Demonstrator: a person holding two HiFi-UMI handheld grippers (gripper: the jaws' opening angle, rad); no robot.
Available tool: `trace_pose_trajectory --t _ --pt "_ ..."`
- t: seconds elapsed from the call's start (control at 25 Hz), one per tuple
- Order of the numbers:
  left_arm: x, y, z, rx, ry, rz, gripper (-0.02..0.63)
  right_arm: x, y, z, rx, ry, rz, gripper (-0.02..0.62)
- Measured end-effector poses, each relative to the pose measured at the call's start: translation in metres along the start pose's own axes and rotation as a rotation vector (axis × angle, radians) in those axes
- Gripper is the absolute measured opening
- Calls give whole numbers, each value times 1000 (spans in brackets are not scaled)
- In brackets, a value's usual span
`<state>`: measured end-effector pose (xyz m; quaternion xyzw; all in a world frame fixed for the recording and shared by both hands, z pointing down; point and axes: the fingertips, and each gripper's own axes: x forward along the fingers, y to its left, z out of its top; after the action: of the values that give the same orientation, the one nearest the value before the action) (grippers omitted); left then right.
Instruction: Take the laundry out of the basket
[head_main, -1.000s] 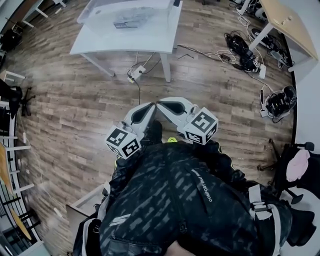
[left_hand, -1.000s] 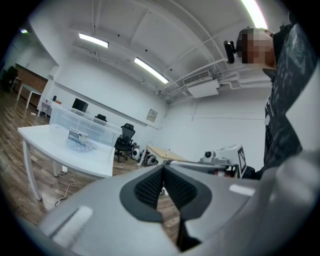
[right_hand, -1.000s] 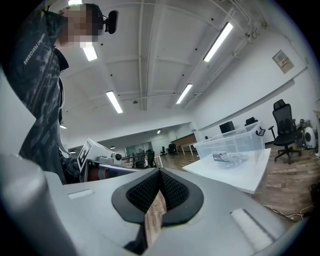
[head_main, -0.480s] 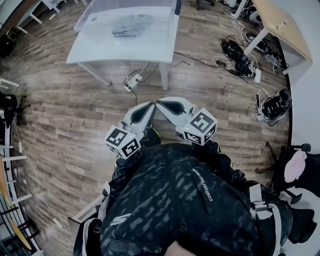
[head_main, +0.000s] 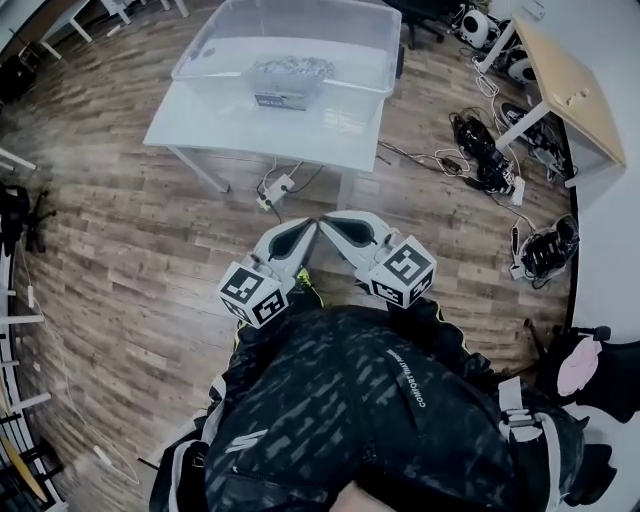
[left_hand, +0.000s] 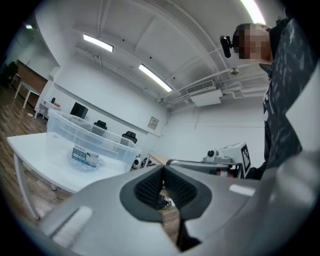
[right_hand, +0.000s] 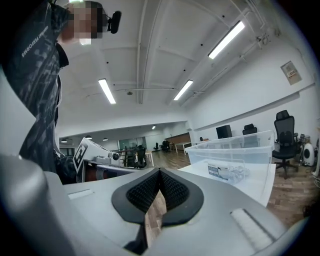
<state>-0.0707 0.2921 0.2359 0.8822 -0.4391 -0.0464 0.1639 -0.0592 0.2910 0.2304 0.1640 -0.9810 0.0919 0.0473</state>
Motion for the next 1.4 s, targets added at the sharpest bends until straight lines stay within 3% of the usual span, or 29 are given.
trace_pose_trajectory --t 0.36,0.76,1.0,1.4 --pt "16 105 40 3 20 -24 5 99 -47 24 -11 12 -9 -2" --pt "40 174 75 46 2 -65 5 163 -92 47 -56 -6 -33 -2" --pt "53 196 87 11 -26 -47 5 180 -111 56 -87 28 -18 -2" --pt "97 255 125 50 -52 45 5 227 -168 87 -135 26 93 -2"
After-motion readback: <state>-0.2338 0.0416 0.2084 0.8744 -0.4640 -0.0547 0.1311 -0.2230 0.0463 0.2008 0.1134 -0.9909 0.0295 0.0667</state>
